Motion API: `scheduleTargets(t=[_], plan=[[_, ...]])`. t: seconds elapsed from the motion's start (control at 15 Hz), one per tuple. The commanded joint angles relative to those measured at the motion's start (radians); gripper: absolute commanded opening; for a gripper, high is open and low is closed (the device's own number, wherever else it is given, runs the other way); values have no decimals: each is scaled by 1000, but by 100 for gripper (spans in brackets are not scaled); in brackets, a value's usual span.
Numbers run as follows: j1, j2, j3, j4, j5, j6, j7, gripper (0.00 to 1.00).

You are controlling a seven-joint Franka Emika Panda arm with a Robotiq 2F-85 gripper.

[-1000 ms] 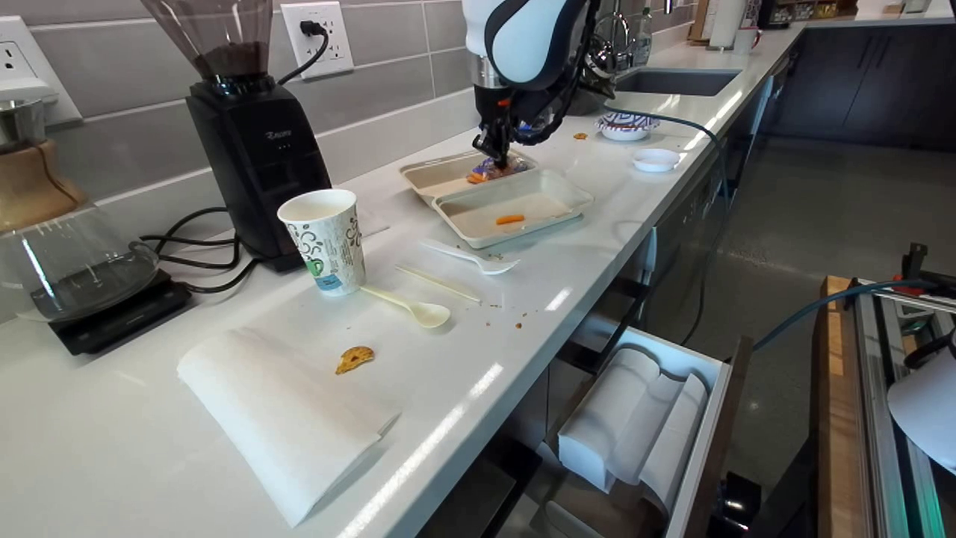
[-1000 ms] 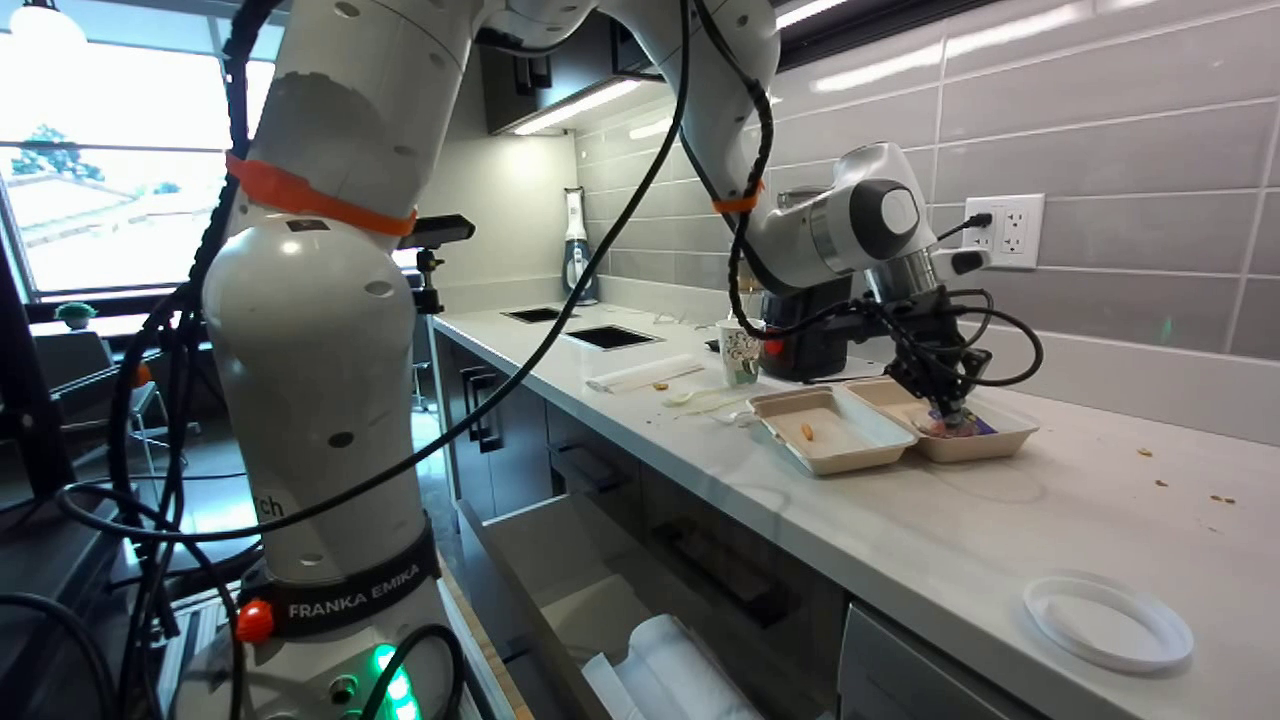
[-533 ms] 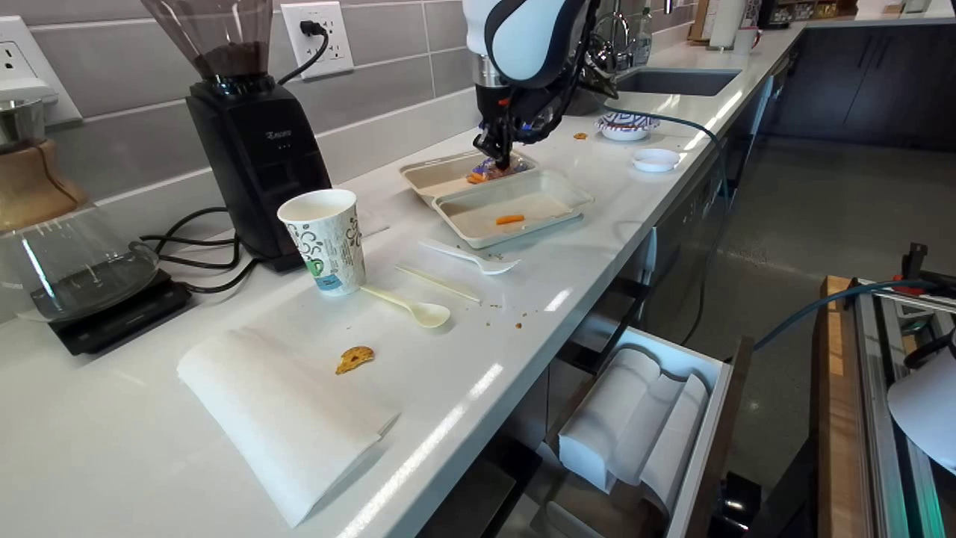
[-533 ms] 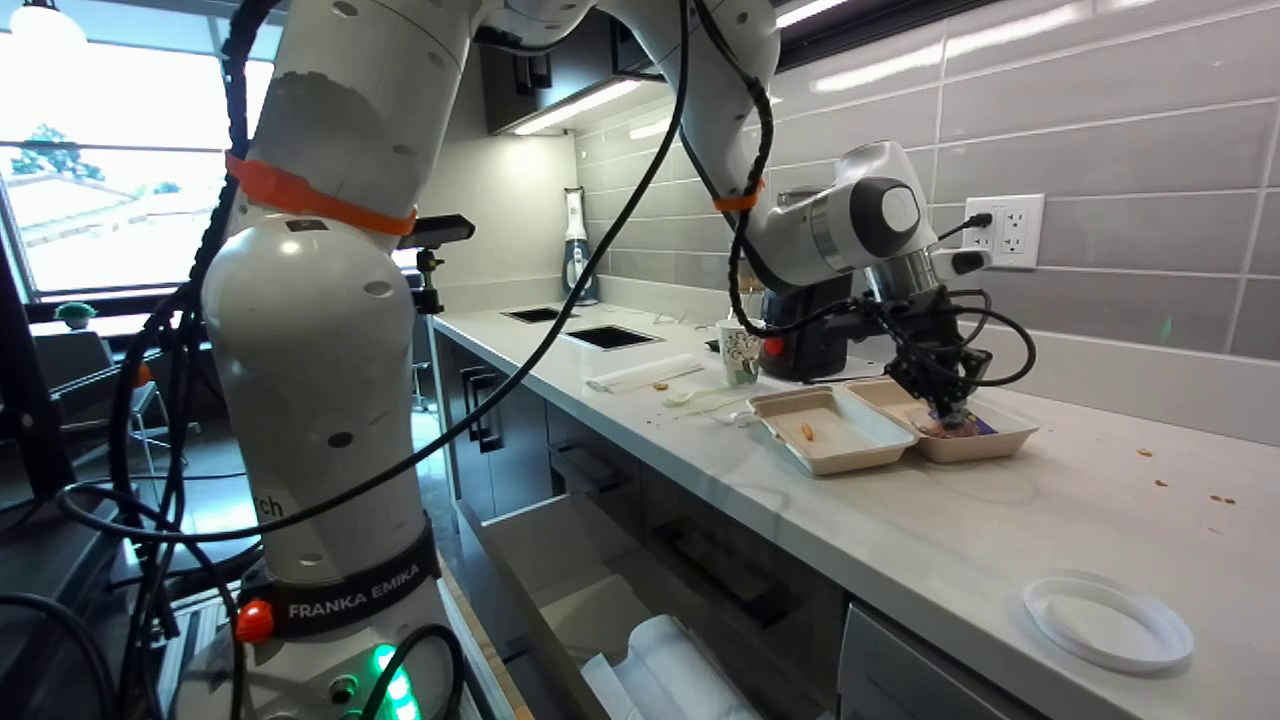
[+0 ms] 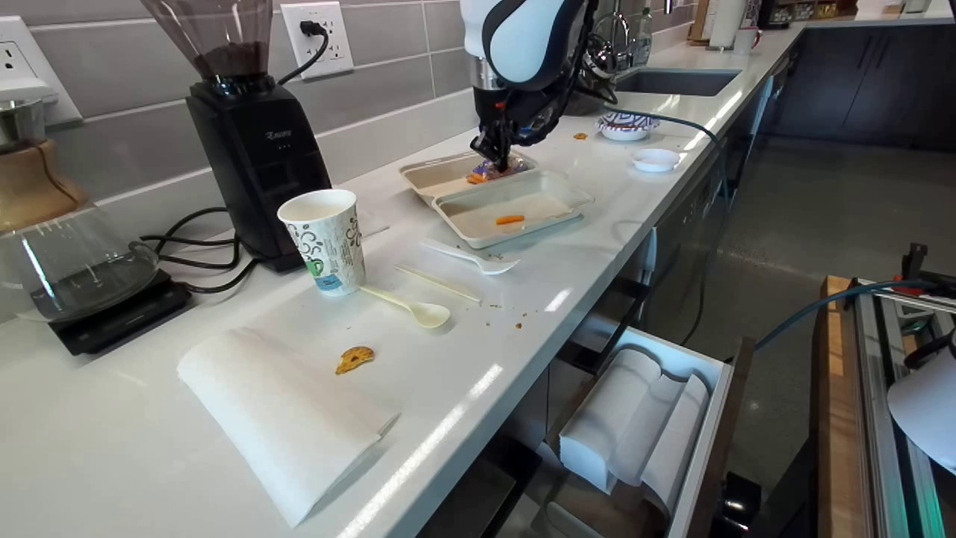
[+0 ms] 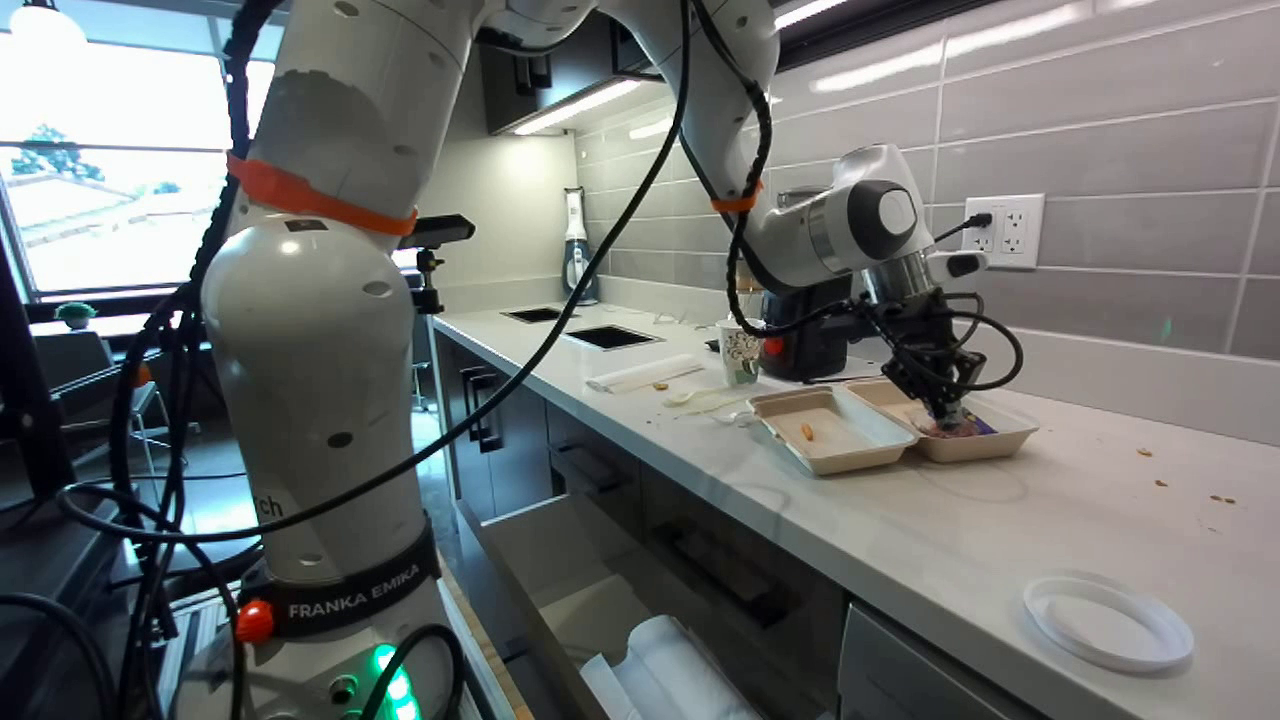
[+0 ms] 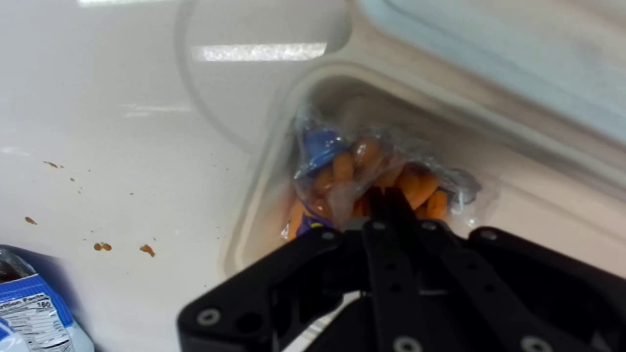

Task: Pick up the object from the bag and put it on the bowl

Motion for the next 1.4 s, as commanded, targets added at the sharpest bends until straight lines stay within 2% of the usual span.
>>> scheduleTargets(t=[0.0,0.27,0.8,1.33], plan=[[7,27,23,30,25,-31,33,8],[20,37,16,40,18,-25,80,12],[21,16,-19,40,2,-35,133,5],[21,25,-14,49,16,-44,139,12]])
